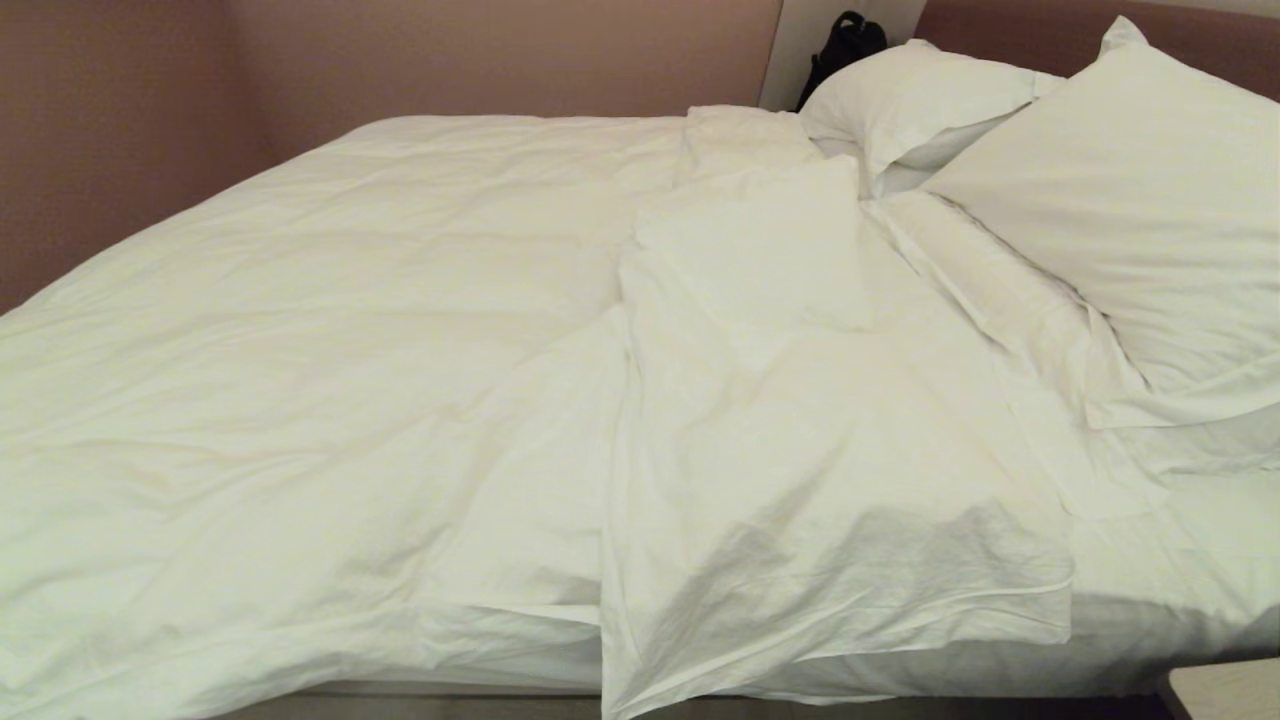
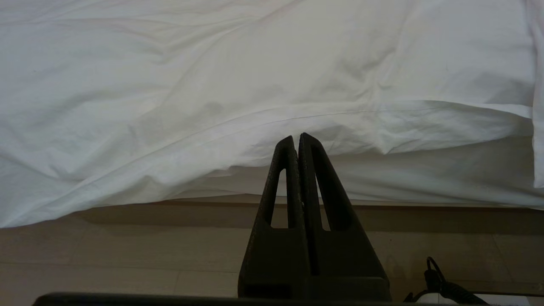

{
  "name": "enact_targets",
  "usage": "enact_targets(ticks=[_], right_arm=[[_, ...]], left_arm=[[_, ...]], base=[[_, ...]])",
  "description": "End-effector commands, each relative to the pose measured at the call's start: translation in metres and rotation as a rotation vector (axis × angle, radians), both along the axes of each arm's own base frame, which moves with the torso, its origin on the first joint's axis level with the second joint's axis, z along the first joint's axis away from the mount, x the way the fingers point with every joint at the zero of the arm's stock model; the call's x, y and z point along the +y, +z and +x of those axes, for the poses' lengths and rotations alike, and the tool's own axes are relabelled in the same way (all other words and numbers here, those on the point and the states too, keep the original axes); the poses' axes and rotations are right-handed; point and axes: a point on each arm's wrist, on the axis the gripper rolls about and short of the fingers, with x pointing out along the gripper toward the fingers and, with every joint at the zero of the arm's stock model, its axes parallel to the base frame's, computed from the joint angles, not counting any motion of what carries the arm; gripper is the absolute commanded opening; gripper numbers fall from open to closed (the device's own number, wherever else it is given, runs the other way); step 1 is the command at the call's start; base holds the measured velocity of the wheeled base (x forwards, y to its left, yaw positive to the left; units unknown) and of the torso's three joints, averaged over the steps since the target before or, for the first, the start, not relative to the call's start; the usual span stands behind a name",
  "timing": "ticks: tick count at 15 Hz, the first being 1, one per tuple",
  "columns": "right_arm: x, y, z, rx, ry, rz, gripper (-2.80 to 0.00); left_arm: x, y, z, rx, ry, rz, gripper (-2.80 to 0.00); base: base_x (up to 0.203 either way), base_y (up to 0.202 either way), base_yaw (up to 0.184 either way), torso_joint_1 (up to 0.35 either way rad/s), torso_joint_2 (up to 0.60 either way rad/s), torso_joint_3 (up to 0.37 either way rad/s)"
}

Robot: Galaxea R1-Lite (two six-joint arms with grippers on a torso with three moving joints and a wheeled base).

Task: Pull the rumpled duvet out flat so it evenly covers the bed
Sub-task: Flatten the corners of the folded blanket

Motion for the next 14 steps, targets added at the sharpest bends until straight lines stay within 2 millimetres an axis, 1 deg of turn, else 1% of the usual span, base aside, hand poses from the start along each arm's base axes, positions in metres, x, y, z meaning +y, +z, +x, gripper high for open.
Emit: enact_targets(ticks=[1,14], right_arm=[[0.0000,0.0000,0.0000,0.000,0.000,0.000,-2.80],[0.0000,0.0000,0.0000,0.000,0.000,0.000,-2.80]], left_arm=[[0.0000,0.0000,0.0000,0.000,0.000,0.000,-2.80],[0.0000,0.0000,0.0000,0.000,0.000,0.000,-2.80]], base=[[0.000,0.000,0.000,0.000,0.00,0.000],[0.000,0.000,0.000,0.000,0.00,0.000]])
